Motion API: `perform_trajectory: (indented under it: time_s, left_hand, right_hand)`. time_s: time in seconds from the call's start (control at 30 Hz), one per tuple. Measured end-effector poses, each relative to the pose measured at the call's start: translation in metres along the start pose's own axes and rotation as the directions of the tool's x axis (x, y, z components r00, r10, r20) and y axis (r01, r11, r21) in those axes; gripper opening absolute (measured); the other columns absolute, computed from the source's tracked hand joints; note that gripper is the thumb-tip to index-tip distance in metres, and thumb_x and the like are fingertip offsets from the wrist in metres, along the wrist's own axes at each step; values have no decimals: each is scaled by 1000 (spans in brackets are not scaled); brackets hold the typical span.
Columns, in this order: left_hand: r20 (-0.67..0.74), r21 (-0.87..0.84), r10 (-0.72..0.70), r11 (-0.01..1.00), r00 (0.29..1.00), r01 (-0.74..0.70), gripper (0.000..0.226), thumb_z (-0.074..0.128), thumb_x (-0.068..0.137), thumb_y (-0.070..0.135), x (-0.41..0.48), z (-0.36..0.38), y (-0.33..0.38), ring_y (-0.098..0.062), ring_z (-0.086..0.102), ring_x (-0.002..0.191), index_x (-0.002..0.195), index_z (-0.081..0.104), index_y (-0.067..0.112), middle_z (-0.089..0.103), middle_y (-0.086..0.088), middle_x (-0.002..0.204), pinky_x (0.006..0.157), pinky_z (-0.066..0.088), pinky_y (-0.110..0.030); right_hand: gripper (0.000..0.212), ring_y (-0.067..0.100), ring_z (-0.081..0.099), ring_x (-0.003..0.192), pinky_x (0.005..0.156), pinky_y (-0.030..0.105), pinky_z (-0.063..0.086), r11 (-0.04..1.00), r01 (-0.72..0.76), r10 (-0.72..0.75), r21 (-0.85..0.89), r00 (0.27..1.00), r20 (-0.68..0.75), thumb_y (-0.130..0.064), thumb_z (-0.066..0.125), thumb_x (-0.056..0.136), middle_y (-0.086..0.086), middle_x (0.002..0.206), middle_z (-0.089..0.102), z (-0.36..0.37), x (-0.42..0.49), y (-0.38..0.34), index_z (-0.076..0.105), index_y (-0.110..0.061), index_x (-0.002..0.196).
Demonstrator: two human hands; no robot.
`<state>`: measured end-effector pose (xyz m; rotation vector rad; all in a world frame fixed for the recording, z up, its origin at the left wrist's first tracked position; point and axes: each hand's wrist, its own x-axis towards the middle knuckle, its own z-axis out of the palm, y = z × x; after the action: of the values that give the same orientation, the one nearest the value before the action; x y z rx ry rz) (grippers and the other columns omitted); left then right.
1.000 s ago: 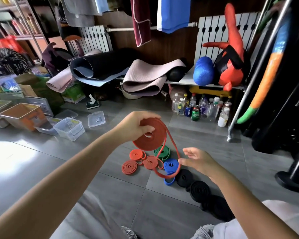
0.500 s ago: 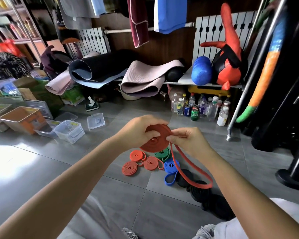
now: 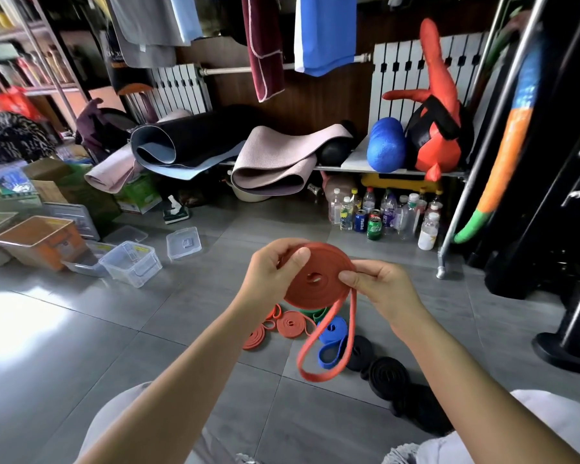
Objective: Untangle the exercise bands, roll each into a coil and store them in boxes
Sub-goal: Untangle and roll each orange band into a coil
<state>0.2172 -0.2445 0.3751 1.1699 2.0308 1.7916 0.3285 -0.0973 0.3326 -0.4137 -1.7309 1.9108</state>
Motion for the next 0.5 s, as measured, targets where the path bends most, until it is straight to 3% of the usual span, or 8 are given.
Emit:
perform_trajectory:
  time_s: [0.17, 0.27, 0.33, 0.37, 0.43, 0.5]
  left_hand:
    - [44, 21, -58, 998, 997, 58, 15, 57, 92, 14, 4, -5, -3, -5, 62, 75, 90, 64, 27, 66, 4, 84, 68, 50, -19]
    - [122, 188, -82, 980, 989, 58, 17, 56, 92, 14, 6, -10, 1, 2, 58, 67, 88, 58, 30, 63, 9, 82, 65, 45, -18]
    - [249, 440, 17, 889, 968, -129, 19, 60, 88, 20, 8, -15, 6, -1, 60, 82, 103, 57, 31, 62, 10, 98, 73, 48, -21]
    - [346, 531, 68, 808, 936, -255, 32, 62, 87, 21, 9, -17, 8, -5, 58, 92, 116, 55, 31, 59, 11, 107, 80, 47, -23]
    - [500, 570, 82, 718, 862, -399, 51, 59, 86, 13, 12, -15, 14, -7, 52, 102, 133, 48, 32, 53, 14, 113, 89, 42, -24]
    - [562, 533, 62, 735, 825, -419, 56, 53, 86, 2, 12, -9, 16, -9, 50, 108, 135, 48, 29, 55, 12, 117, 94, 39, -20]
  right_hand:
    - [23, 5, 70, 74, 65, 11, 50, 989, 70, -65, -132, 997, 43, -4, 74, 73, -10, 77, 74, -2, 1, -8, 73, -26, 79]
    - [23, 6, 70, 77, 69, 15, 53, 978, 80, -66, -191, 995, 80, -11, 78, 67, -11, 77, 74, -6, 4, -14, 72, -30, 79]
    - [25, 9, 71, 80, 76, 22, 55, 967, 70, -40, -247, 991, 124, -9, 78, 69, -9, 80, 74, -7, 8, -18, 72, -32, 78]
    - [26, 10, 71, 81, 79, 25, 55, 956, 68, -26, -286, 988, 151, -8, 78, 70, -8, 81, 74, -7, 9, -21, 72, -32, 78]
    - [24, 10, 71, 82, 80, 28, 55, 922, 89, -13, -376, 980, 199, -10, 79, 71, -7, 82, 75, -5, 12, -24, 72, -31, 79]
    - [20, 12, 71, 82, 78, 29, 55, 908, 95, 0, -409, 974, 226, -14, 80, 70, -3, 83, 75, -4, 13, -27, 73, -29, 82]
